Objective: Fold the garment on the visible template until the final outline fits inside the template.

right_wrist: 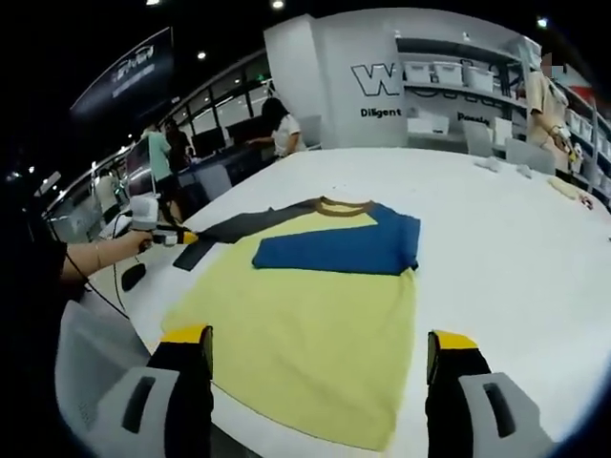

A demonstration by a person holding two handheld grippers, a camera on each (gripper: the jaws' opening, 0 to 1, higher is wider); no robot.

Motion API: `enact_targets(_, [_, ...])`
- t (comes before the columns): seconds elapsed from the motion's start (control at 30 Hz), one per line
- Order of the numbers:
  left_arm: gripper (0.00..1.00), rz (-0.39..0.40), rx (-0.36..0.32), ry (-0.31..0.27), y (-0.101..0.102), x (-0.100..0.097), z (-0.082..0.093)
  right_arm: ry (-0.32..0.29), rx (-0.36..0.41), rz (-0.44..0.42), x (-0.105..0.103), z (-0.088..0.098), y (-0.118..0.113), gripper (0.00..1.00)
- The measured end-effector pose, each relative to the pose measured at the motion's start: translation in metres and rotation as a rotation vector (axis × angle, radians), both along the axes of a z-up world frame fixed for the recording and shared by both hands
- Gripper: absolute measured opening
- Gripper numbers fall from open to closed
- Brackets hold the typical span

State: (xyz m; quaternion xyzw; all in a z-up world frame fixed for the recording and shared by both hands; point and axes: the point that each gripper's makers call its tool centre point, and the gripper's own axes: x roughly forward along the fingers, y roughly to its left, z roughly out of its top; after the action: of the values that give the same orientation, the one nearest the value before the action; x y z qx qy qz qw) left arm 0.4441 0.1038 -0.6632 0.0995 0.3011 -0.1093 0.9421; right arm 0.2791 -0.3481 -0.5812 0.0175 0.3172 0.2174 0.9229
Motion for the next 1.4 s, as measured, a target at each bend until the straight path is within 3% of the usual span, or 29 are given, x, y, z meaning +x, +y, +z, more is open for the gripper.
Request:
enact_targets(0.07, [0.27, 0.016, 0.003, 0.007, 0.002, 0.000, -0.003, 0.005, -0.009, -0.003, -0.001, -0.002, -0.001, 0.90])
enact_targets(0.13, [0.21, 0.034, -0.065, 0.011, -0.003, 0.002, -0.005, 0.005, -0.011, -0.004, -0.002, -0.003, -0.002, 0.90])
enact_targets(0.23, [0.15, 0.035, -0.055, 0.008, -0.003, 0.004, -0.005, 0.011, -0.008, -0.011, -0.003, -0.005, -0.002, 0.89])
enact_targets(0.33, [0.00, 0.040, -0.046, 0.005, -0.004, 0.003, -0.005, 0.013, -0.010, -0.019, -0.004, -0.006, -0.003, 0.88])
enact_targets(0.6, [0.00, 0.081, -0.006, -0.030, -0.003, -0.006, 0.000, 0.010, -0.017, -0.015, -0.004, -0.007, -0.001, 0.86])
enact_targets(0.73, [0.00, 0.136, -0.047, -0.028, -0.003, -0.014, 0.002, 0.008, -0.020, -0.003, -0.003, -0.008, 0.002, 0.85])
enact_targets(0.93, [0.00, 0.154, -0.063, -0.028, -0.005, -0.019, 0.003, 0.006, -0.014, 0.020, -0.002, -0.009, 0.009, 0.86])
enact_targets(1.13, [0.00, 0.165, -0.068, -0.032, -0.001, -0.015, 0.005, 0.007, -0.017, 0.029, -0.002, -0.008, 0.008, 0.87])
enact_targets(1.4, [0.00, 0.167, -0.070, -0.067, -0.004, -0.004, 0.022, 0.003, -0.017, 0.020, -0.002, -0.006, 0.003, 0.87])
